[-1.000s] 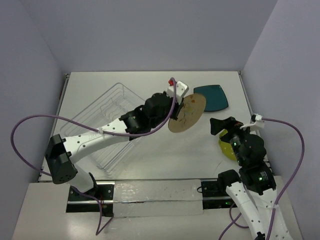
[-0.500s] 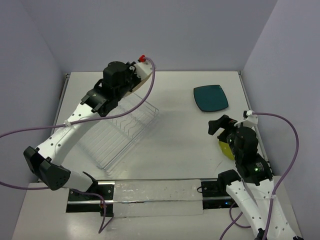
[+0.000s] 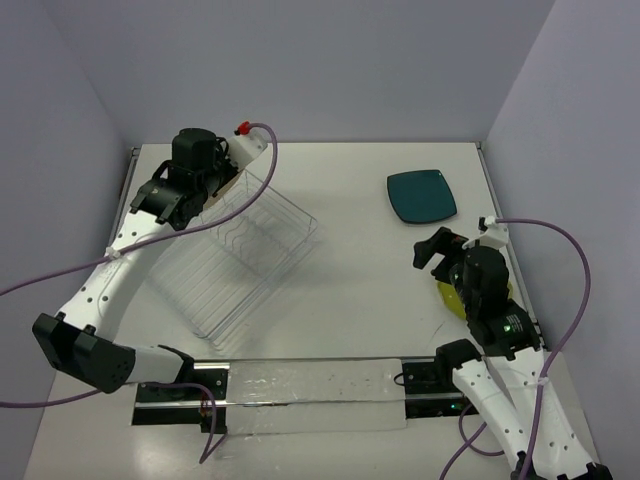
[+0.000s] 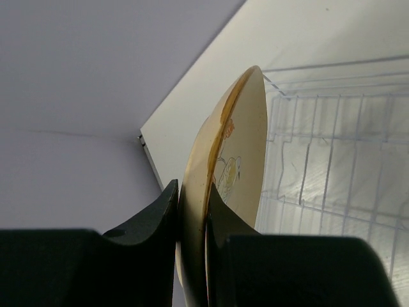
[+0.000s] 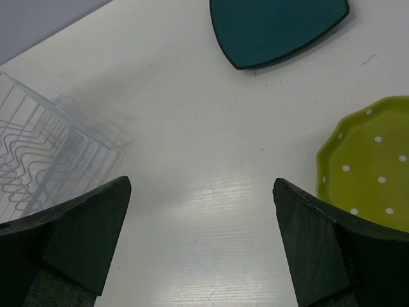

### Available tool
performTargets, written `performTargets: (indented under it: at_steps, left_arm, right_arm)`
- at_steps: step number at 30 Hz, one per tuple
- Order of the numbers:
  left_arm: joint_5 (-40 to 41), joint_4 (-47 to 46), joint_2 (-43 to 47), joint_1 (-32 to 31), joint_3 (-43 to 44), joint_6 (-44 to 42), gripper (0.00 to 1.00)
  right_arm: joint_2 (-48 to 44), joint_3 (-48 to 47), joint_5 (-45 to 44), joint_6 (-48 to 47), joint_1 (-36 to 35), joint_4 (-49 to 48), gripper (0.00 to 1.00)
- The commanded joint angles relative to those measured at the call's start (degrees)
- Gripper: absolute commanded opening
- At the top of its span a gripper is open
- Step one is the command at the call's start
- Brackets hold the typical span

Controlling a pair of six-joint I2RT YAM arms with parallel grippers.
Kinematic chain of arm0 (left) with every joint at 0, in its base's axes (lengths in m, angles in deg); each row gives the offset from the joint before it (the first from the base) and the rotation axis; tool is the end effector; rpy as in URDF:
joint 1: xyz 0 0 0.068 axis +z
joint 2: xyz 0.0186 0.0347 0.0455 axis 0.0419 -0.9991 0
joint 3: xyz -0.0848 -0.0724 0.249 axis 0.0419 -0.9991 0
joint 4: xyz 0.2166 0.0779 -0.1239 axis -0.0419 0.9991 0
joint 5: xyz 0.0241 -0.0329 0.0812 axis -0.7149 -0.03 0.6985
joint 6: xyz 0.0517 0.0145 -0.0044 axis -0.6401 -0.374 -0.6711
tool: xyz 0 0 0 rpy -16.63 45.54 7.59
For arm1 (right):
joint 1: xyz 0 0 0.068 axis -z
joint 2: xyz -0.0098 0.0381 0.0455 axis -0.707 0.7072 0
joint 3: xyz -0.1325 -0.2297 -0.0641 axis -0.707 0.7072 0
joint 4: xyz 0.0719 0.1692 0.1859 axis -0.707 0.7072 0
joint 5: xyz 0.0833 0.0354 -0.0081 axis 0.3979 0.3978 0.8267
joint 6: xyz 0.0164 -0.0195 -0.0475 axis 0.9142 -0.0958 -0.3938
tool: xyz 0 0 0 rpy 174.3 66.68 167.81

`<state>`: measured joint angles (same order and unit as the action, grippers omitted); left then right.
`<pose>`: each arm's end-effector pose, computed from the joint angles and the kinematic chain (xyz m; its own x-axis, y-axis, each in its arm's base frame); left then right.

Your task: Load the plates into the dish rack

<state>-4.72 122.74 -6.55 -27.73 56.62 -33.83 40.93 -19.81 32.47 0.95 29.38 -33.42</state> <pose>0.2695 -0.1170 0.4107 -0.2047 0.7487 -0.6306 0.4057 0.6512 0.6414 0.1093 0.0223 0.3043 -0.3430 0.3994 -0.8502 0.1242 0.9164 0.3804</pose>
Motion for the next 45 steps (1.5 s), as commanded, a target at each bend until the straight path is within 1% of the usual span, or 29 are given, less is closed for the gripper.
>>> performTargets:
  at_steps: [1,11,17,25,33,34,36,37,38,39,43,44,45]
  left_arm:
    - [-0.8,-7.2,0.1,1.5,0.2,-0.8,0.00]
    - [-3.1,-10.7,-4.7,5.4,-3.1,1.2,0.00]
    - [-0.5,-16.2,-6.6,5.5,-6.8,1.9,0.00]
    - [-0.2,-15.5,-9.5,5.6,-7.6,4.6,0.00]
    - [1.6,-12.8,-16.5,5.5,-3.9,7.7,0.00]
    - [1.6,-12.3,-17.3,5.5,-3.5,7.8,0.03]
    - [1.4,-11.2,-18.1,5.6,-2.5,7.7,0.13]
    - [1.3,-10.8,-18.4,5.6,-2.2,7.6,0.20]
    - [1.2,-10.3,-18.5,5.6,-1.8,7.5,0.32]
    - [1.1,-10.1,-18.5,5.6,-1.6,7.4,0.39]
    - [1.5,-10.2,-17.3,5.5,-1.7,7.0,0.59]
    - [1.4,-10.1,-17.0,5.5,-1.7,7.0,0.67]
    - [1.0,-9.8,-15.8,5.6,-1.7,7.0,0.80]
  right_arm:
    - [0.9,-0.5,-0.9,-0.5,-0.3,0.3,1.00]
    - [2.3,-0.5,-2.3,-0.5,-0.4,1.0,1.00]
    - [4.5,-0.5,-1.7,-0.6,-0.4,0.7,1.00]
    - [5.5,0.0,-2.0,0.0,-0.4,0.3,1.00]
    - [6.2,0.2,-2.9,0.6,-0.4,0.3,1.00]
    - [6.1,0.3,-3.1,0.8,-0.4,0.3,1.00]
    - [6.1,0.6,-3.4,1.1,-0.4,0.1,1.00]
    - [6.1,0.7,-3.4,1.2,-0.4,-0.1,1.00]
    - [6.2,0.8,-3.4,1.4,-0.4,-0.3,1.00]
    - [6.2,0.7,-3.3,1.6,-0.4,-0.4,1.00]
    - [6.6,0.7,-3.1,2.1,-0.4,-0.9,1.00]
    - [6.7,0.8,-3.1,2.2,-0.4,-1.1,1.00]
    - [7.1,0.6,-3.1,2.2,-0.3,-1.5,1.00]
